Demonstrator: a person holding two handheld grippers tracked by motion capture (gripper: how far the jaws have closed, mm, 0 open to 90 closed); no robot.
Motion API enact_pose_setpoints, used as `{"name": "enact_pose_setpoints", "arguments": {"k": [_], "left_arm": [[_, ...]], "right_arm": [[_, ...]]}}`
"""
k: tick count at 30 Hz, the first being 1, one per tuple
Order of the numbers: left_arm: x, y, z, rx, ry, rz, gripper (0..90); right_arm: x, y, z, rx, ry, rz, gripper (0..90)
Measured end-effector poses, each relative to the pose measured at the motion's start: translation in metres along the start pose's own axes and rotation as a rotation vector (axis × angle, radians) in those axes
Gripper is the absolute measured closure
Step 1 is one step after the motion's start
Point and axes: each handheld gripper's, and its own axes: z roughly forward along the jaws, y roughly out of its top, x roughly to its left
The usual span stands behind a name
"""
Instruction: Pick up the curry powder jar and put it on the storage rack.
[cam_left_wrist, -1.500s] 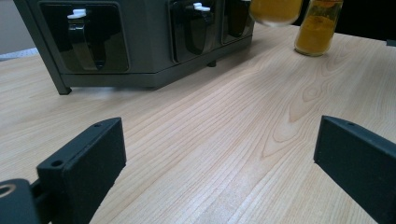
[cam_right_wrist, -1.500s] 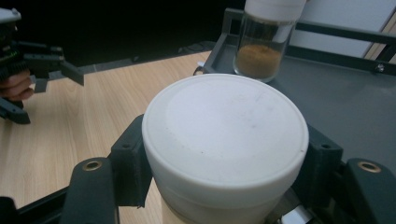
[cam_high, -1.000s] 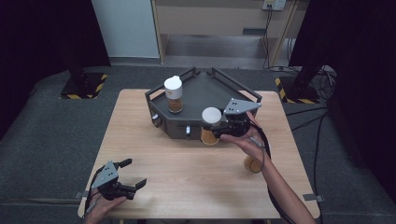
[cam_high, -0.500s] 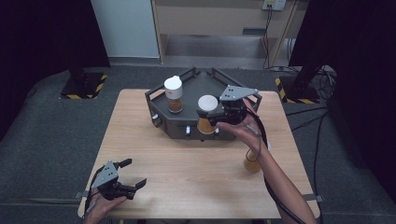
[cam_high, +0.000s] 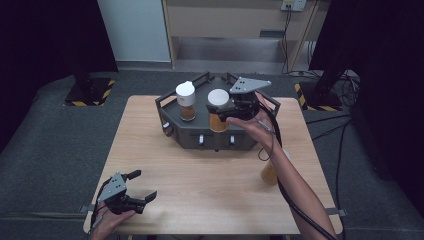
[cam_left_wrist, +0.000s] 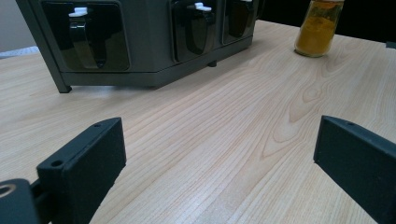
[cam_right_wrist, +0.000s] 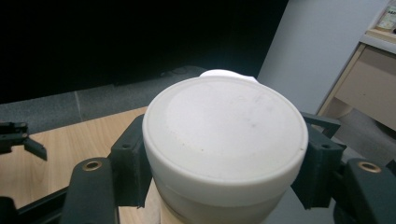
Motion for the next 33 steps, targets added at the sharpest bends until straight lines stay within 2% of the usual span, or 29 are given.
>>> {"name": "enact_pose_setpoints", "arguments": {"k": [5, 16, 23, 33], "left_arm": [[0.000, 0.000, 0.000, -0.001, -0.001, -0.001, 1.2], [0.001, -0.001, 0.000, -0.002, 0.000, -0.003, 1.2], [0.001, -0.001, 0.000, -0.005, -0.001, -0.007, 1.2], [0.001, -0.002, -0.001, -0.008, -0.002, -0.011, 1.2]], "right_arm": [[-0.005, 0.006, 0.010, 0.011, -0.014, -0.001, 33.5], [-0.020, 0.008, 0.031, 0.012, -0.038, 0.040, 33.5], [-0.026, 0.009, 0.045, 0.037, -0.066, 0.046, 33.5], [-0.034, -0.004, 0.059, 0.051, -0.096, 0.092, 33.4]]}}
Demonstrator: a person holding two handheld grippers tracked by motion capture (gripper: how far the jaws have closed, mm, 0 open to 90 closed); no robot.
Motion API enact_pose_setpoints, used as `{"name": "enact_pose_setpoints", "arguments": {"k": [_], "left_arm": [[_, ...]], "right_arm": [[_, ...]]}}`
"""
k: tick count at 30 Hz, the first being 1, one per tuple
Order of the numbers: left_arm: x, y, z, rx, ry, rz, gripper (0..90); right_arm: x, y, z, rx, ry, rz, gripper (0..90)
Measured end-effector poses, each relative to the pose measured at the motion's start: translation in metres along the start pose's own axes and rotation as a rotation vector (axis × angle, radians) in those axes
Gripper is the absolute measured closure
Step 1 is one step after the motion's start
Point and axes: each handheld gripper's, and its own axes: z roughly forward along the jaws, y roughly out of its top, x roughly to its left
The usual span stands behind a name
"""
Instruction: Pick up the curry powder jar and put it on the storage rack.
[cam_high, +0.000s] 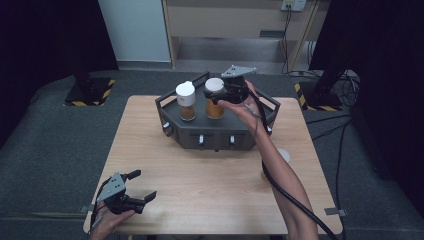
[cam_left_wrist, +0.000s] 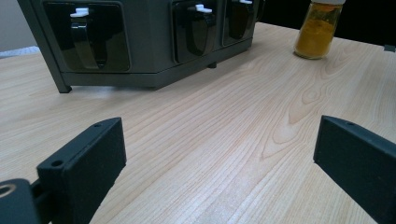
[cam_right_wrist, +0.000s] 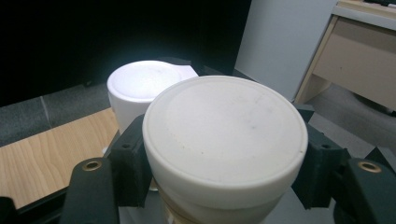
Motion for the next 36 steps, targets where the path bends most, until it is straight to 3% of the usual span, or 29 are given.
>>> {"name": "enact_pose_setpoints", "arguments": {"k": [15, 36], "left_arm": [[0.000, 0.000, 0.000, -0.001, 0.001, -0.001, 1.3], [0.001, 0.000, 0.000, 0.001, -0.001, -0.001, 1.3]], "right_arm": [[-0.007, -0.014, 0.015, 0.013, -0.009, 0.039, 33.4], [-0.011, -0.023, 0.020, 0.000, -0.012, 0.066, 33.2]]}}
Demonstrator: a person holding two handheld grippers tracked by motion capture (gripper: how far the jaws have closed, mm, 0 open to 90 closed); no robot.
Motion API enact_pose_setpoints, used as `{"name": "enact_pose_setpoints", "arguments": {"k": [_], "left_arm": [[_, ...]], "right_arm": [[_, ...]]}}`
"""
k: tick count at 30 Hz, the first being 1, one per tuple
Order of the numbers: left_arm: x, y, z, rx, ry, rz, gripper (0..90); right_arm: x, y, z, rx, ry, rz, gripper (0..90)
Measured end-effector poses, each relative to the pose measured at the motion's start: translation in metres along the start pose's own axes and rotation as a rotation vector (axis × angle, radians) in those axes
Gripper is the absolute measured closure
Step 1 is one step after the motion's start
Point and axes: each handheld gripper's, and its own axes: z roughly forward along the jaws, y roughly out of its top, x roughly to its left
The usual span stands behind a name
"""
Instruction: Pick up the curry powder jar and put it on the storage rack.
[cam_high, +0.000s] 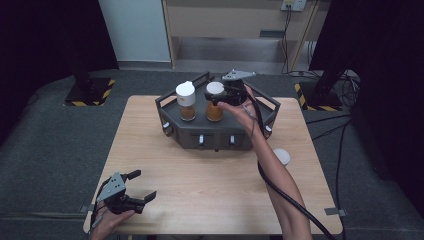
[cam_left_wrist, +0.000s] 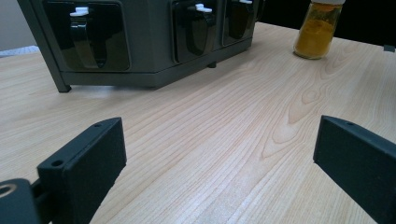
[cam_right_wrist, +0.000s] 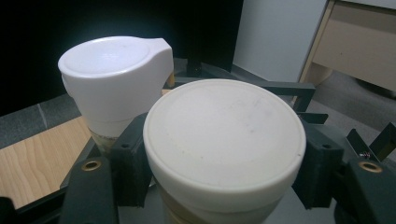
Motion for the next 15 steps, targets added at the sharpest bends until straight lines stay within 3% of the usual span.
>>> {"name": "enact_pose_setpoints", "arguments": {"k": [6, 8, 11, 15], "left_arm": [[0.0000, 0.0002, 0.0001, 0.001, -0.001, 0.001, 1.3], [-0.0001, 0.0002, 0.0002, 0.001, -0.001, 0.001, 1.3], [-0.0003, 0.0003, 0.0001, 0.001, -0.001, 0.002, 1.3], [-0.0003, 0.0005, 0.0004, 0.002, -0.001, 0.005, 1.3]], "right_arm": [[0.0001, -0.0032, 0.0006, -0.012, -0.001, -0.002, 31.9], [0.0026, -0.0035, 0.0007, -0.012, -0.017, -0.013, 24.4], [0.0003, -0.0047, -0.0006, -0.026, -0.014, 0.007, 15.3], [0.0001, -0.0017, -0.0052, -0.026, -0.024, 0.003, 8.9]]}}
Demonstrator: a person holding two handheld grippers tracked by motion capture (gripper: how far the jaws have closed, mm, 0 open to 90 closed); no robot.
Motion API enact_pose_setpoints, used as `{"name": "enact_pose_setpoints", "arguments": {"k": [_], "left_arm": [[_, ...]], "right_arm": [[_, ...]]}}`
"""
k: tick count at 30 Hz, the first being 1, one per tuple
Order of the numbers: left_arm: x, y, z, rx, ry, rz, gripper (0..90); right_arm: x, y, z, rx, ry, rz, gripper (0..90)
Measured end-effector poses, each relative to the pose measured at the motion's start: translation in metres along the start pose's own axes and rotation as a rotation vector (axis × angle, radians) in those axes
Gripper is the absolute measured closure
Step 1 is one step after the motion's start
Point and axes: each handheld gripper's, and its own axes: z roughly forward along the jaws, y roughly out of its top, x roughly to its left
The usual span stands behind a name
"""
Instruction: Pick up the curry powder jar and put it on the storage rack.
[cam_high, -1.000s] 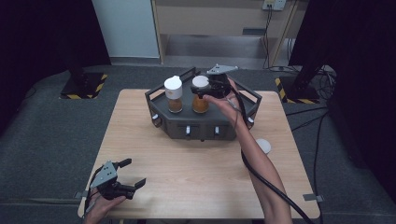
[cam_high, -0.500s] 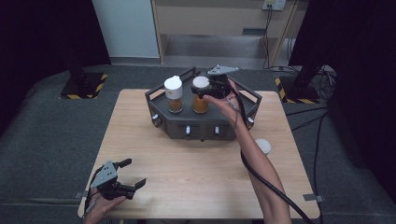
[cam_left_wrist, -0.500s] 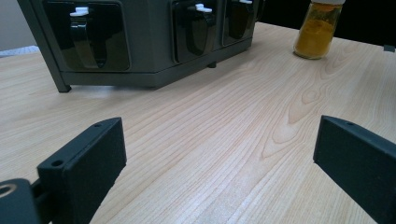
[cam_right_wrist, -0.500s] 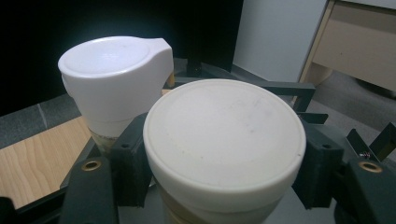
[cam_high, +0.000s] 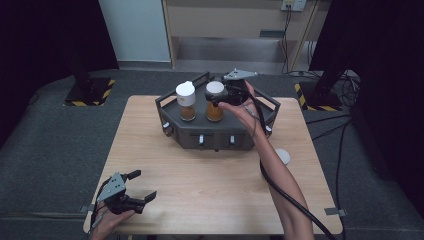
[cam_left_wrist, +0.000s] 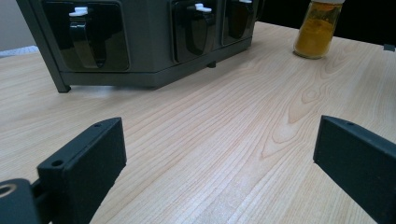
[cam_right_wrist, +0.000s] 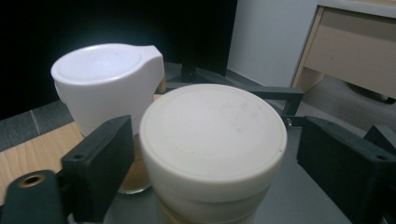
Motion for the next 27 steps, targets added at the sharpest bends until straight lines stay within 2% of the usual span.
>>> {"name": "enact_pose_setpoints", "arguments": {"k": [14, 27], "left_arm": [[0.000, 0.001, 0.000, 0.005, -0.002, 0.005, 1.3], [-0.001, 0.001, 0.001, 0.006, -0.001, 0.006, 1.3]], "right_arm": [[-0.001, 0.022, -0.035, -0.060, 0.020, -0.005, 8.0], [0.013, 0.038, -0.080, -0.081, 0.036, -0.067, 6.9]]}}
